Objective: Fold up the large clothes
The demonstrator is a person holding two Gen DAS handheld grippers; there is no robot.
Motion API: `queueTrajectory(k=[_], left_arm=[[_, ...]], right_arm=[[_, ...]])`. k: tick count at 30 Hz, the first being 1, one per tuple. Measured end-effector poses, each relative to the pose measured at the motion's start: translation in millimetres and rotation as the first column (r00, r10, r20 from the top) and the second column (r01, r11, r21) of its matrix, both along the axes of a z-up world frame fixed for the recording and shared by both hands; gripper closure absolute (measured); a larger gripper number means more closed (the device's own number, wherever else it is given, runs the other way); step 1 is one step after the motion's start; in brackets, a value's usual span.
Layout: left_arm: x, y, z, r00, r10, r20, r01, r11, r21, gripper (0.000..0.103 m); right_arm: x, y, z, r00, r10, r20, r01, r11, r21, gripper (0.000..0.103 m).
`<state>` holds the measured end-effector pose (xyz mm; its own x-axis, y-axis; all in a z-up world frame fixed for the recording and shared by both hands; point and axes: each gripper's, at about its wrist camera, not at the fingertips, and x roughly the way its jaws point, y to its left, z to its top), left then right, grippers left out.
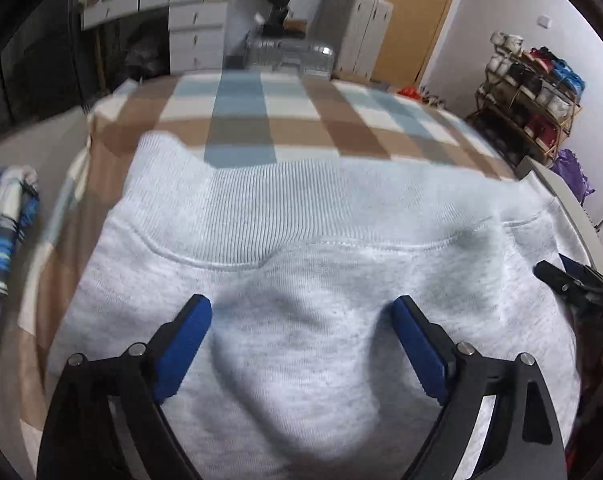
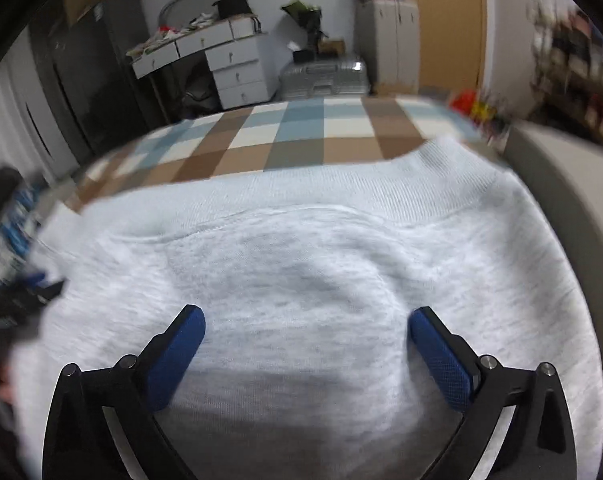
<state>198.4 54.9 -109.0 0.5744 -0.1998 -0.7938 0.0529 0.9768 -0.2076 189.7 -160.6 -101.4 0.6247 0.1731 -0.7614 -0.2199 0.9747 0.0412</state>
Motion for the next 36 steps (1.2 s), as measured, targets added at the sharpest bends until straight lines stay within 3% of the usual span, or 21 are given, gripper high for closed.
queueTrajectory(k=[5, 12, 15, 18, 20, 22, 24, 27, 32, 35, 36], left_arm=[[-1, -8, 2, 1.000, -0.004, 0.000, 0.004, 1.000, 0.025, 0.012], [-1, -8, 1, 1.000, -0.005, 0.002, 0.005, 1.000, 0.019, 0.012], [-1, -8, 1, 1.000, -0.005, 0.002, 0.005, 1.000, 0.018, 0.012], [0, -7, 1, 1.000, -0.005, 0.002, 0.005, 1.000, 0.016, 0.012], [0, -8, 1, 1.000, -0.006, 0.003, 0.006, 1.000, 0.014, 0.012], [-1, -7, 1, 1.000, -0.006, 0.003, 0.006, 1.000, 0.011, 0.012], [-1, -8, 1, 1.000, -0.006, 0.004, 0.006, 1.000, 0.009, 0.012], [0, -8, 2, 1.000, -0.006, 0.003, 0.006, 1.000, 0.013, 0.012], [0, -8, 2, 1.000, -0.007, 0.003, 0.007, 1.000, 0.011, 0.011], [0, -9, 2, 1.000, -0.007, 0.003, 0.007, 1.000, 0.011, 0.011], [0, -8, 2, 1.000, -0.007, 0.003, 0.007, 1.000, 0.012, 0.011]], right_arm=[[3, -7, 1, 1.000, -0.002, -0.007, 0.002, 0.999, 0.034, 0.000], [-4, -1, 4, 1.000, -0.014, 0.001, 0.014, 1.000, 0.009, 0.000], [-8, 5, 15, 0.997, -0.058, -0.041, 0.057, 0.998, -0.005, 0.000], [-22, 25, 39, 0.999, 0.029, 0.018, -0.030, 0.999, 0.023, 0.000], [-30, 47, 47, 0.993, 0.091, 0.079, -0.088, 0.995, -0.045, 0.000], [-27, 72, 36, 0.981, 0.185, 0.057, -0.178, 0.978, -0.110, 0.000], [-15, 80, 13, 0.982, 0.190, -0.018, -0.191, 0.974, -0.120, 0.000], [-12, 83, 3, 0.981, 0.194, -0.013, -0.194, 0.970, -0.148, 0.000], [-11, 59, 9, 0.972, 0.235, 0.000, -0.231, 0.956, -0.178, 0.000], [-14, 21, 20, 0.990, 0.135, 0.029, -0.126, 0.969, -0.215, 0.000], [-10, -3, 22, 0.998, 0.055, 0.042, -0.045, 0.976, -0.211, 0.000]])
